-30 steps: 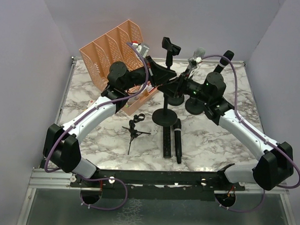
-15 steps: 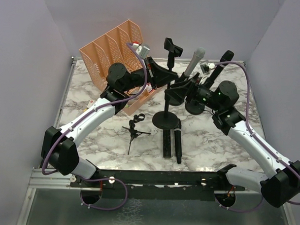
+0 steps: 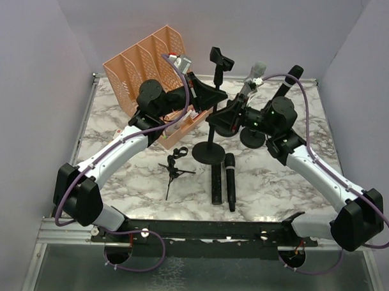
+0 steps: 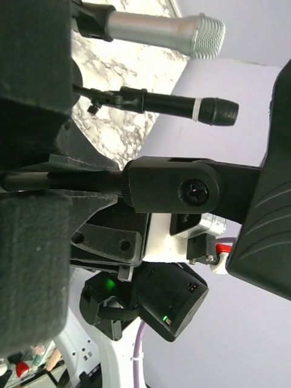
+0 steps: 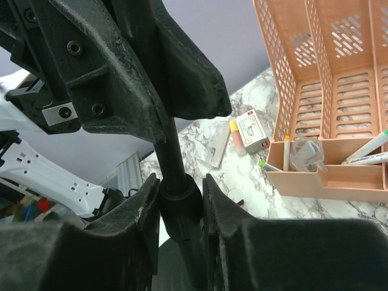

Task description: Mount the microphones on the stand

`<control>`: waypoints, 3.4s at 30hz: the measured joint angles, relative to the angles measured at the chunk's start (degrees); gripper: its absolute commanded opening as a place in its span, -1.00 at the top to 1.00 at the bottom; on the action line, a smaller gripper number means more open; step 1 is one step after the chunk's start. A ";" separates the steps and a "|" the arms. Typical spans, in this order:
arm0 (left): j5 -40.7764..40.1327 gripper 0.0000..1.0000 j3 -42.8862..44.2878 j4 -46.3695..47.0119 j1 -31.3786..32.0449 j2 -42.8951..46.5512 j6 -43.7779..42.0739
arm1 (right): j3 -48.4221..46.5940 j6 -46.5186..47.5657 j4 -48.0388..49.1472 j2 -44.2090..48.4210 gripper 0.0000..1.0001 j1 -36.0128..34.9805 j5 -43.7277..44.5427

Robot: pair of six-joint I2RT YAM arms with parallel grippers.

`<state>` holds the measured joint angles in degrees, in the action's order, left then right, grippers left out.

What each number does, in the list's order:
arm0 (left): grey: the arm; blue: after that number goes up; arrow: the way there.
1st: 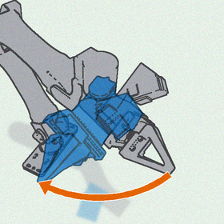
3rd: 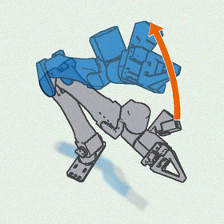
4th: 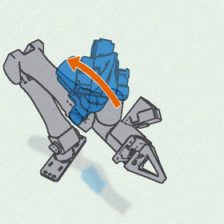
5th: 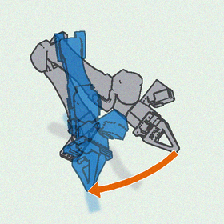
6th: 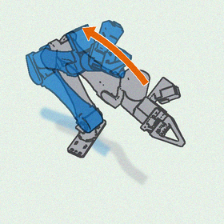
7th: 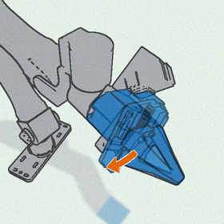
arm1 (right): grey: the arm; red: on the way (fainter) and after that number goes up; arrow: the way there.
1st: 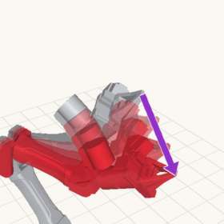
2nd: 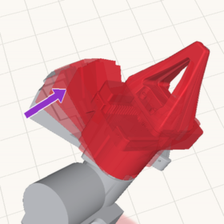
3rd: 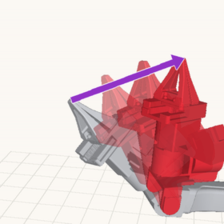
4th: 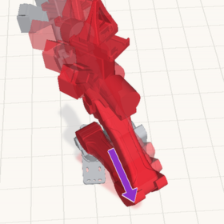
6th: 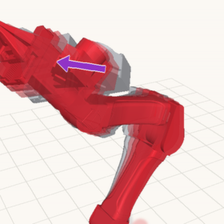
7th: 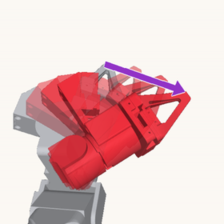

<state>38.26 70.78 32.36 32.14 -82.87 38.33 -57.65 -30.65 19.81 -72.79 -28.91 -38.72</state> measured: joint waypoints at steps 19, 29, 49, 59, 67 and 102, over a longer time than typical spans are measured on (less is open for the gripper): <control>-4.79 -0.70 -6.51 2.36 0.90 4.70 1.14 | 1.57 -2.32 0.79 2.21 0.99 -0.24 8.04; 2.32 -0.70 -12.76 2.14 -1.44 8.50 1.27 | -0.09 -2.89 -0.13 4.70 0.99 -0.24 9.01; 15.19 1.00 -13.11 1.66 1.38 4.85 0.61 | -2.67 -8.94 3.41 4.70 0.93 -0.28 5.53; 16.22 1.00 -11.67 0.39 1.36 4.83 -0.96 | -2.62 -12.39 4.24 5.95 -0.21 -0.24 5.57; 22.10 1.00 -7.21 -0.31 1.36 4.85 -0.09 | -2.23 -15.41 8.41 7.61 -0.02 -0.22 1.16; -14.16 1.00 -2.58 -21.86 -0.31 4.39 -18.03 | -19.74 -6.03 -17.14 -5.90 -0.46 -4.09 30.40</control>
<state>24.10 68.20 10.50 31.83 -78.48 20.29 -77.38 -36.69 2.68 -78.70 -32.99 -8.32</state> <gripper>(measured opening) 0.193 0.628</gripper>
